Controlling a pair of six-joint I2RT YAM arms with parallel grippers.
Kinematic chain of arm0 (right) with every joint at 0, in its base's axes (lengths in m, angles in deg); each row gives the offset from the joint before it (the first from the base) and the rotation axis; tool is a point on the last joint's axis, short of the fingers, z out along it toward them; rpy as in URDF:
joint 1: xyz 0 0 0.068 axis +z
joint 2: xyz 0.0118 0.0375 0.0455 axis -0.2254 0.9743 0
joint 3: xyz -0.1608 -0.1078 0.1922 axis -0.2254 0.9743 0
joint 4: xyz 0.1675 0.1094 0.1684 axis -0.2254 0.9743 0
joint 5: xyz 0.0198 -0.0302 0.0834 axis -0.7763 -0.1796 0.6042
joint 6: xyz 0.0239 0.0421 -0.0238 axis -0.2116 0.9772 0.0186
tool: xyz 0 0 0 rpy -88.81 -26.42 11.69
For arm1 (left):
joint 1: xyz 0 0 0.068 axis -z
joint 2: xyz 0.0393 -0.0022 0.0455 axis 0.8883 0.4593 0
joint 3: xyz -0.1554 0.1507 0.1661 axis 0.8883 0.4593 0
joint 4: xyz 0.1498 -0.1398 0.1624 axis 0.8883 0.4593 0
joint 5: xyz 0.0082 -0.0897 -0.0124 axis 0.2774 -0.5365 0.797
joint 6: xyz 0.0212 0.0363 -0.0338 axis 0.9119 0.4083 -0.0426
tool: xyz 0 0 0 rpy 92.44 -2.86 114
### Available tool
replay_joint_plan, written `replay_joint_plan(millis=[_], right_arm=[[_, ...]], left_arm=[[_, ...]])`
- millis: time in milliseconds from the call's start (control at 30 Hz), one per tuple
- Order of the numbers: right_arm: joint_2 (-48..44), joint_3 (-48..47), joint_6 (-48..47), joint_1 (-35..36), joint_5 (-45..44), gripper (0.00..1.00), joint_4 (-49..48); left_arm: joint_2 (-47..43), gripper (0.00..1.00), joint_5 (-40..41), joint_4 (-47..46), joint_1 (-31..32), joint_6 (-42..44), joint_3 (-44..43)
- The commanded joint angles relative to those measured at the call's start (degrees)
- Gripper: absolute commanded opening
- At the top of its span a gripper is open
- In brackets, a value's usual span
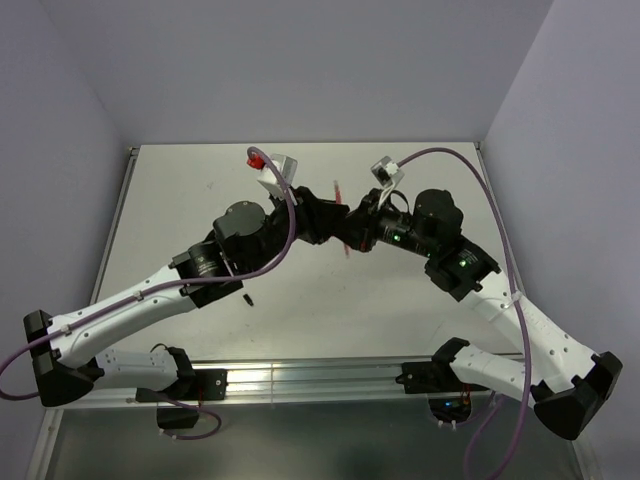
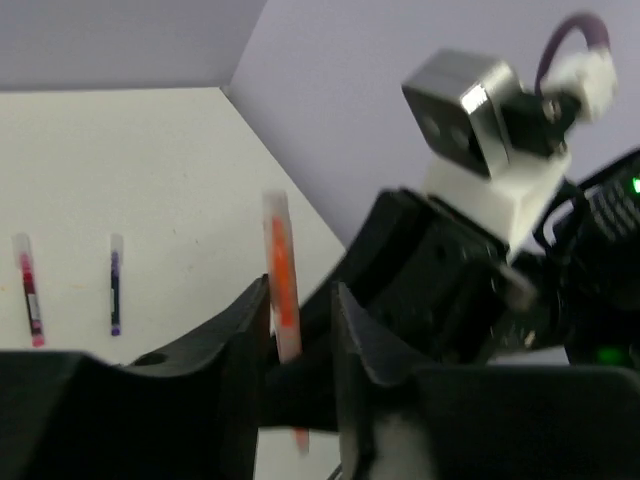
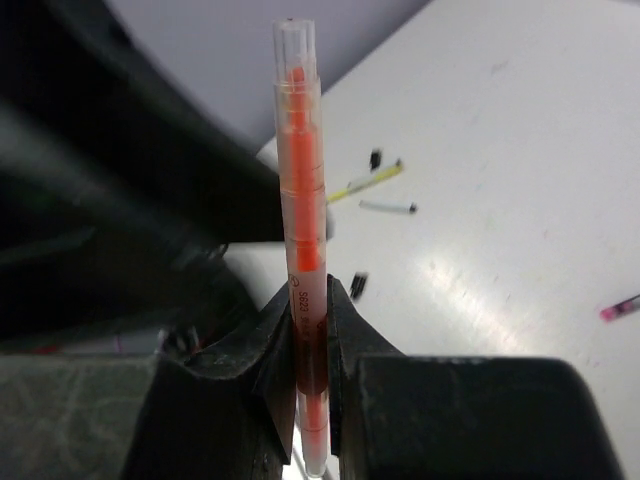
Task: Insert the pens into the pen caps
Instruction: Press the pen cap onto the pen.
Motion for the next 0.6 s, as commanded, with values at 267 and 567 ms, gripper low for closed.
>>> replay_joint_plan(millis=[267, 567], right_arm=[[1.47, -2.51, 1.38, -1.24, -0.14, 0.0, -7.9], [1.02, -2.77, 1.02, 0.25, -0.14, 0.0, -7.63]], left_arm=[[-3.98, 0.68, 1.24, 5.62, -4.65, 5.5, -12.45], [4.71, 0.64, -8.25, 10.28, -8.52, 6.47, -21.16]])
